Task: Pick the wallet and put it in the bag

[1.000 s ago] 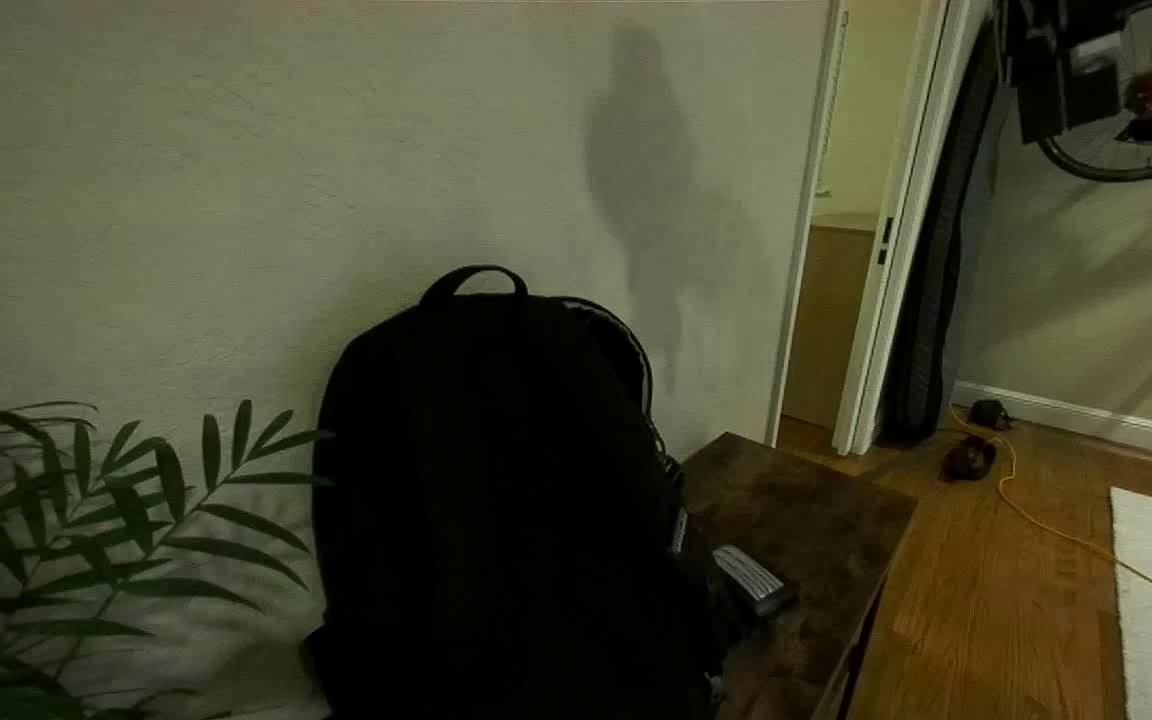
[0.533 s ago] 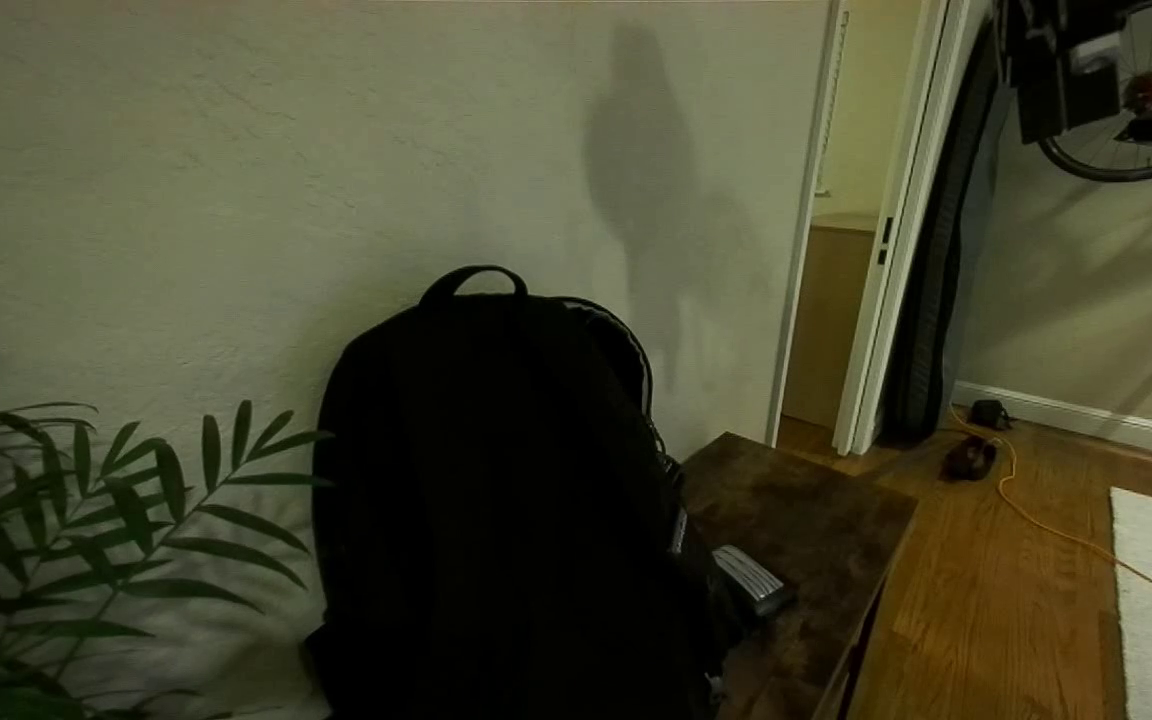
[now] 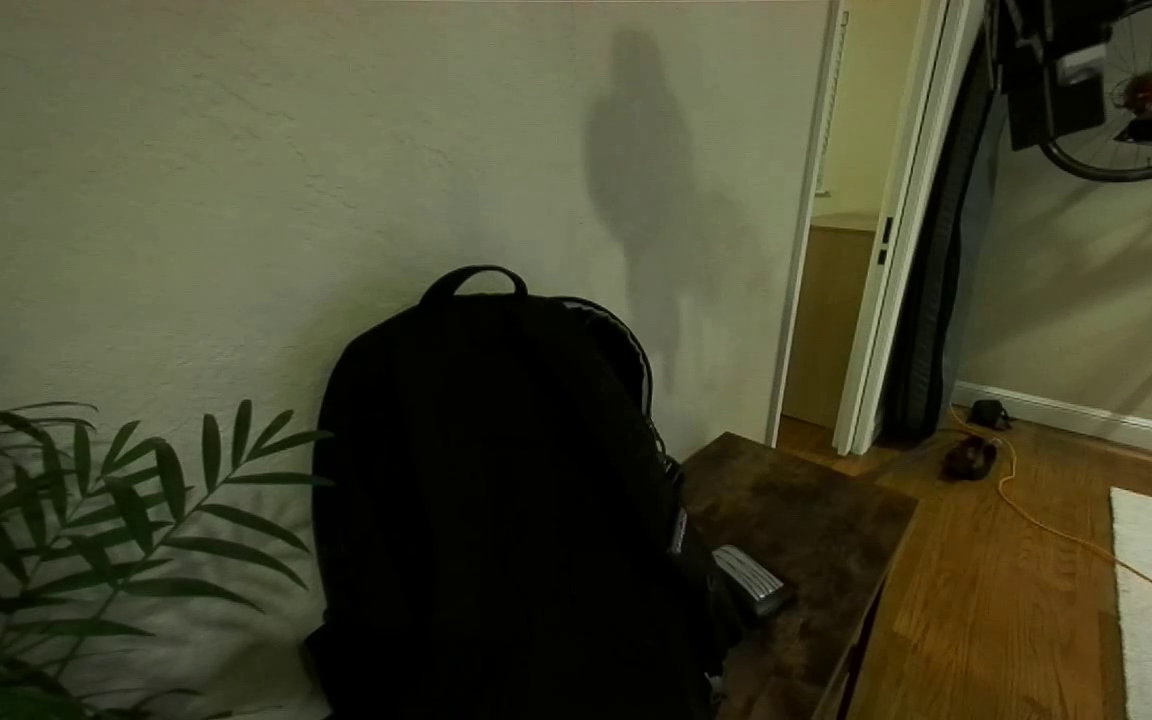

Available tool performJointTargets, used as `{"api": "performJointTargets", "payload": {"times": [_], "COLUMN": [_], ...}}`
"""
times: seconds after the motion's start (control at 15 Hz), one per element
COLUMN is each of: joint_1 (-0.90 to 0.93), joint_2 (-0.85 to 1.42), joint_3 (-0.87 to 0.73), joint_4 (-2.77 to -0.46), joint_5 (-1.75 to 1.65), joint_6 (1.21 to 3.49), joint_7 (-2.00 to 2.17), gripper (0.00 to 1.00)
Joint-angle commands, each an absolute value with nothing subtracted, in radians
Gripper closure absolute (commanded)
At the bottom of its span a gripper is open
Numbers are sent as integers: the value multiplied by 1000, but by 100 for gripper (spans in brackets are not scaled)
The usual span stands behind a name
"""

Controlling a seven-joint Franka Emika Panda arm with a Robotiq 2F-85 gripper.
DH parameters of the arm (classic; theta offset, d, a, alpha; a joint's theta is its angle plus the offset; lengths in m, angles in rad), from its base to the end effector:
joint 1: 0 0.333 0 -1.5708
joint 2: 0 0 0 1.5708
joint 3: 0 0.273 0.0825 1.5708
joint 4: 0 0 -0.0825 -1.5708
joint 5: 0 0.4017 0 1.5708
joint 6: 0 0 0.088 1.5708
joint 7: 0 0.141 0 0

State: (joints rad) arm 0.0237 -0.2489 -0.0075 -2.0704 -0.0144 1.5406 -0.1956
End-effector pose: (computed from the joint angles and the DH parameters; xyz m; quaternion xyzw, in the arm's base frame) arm 0.4678 0.0054 0.4383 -0.9845 -0.1057 0.1400 0.0063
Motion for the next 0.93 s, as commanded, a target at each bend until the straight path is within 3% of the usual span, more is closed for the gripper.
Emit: {"api": "performJointTargets", "payload": {"times": [0.0, 0.53, 0.87], "joint_1": [16, -35, -46], "joint_2": [-250, -234, -204], "joint_3": [-15, -47, -50], "joint_4": [-2139, -2345, -2343], "joint_5": [-24, -67, -82], "joint_6": [1667, 2008, 1984], "joint_7": [-191, -161, -156], "gripper": [0, 0, 0]}}
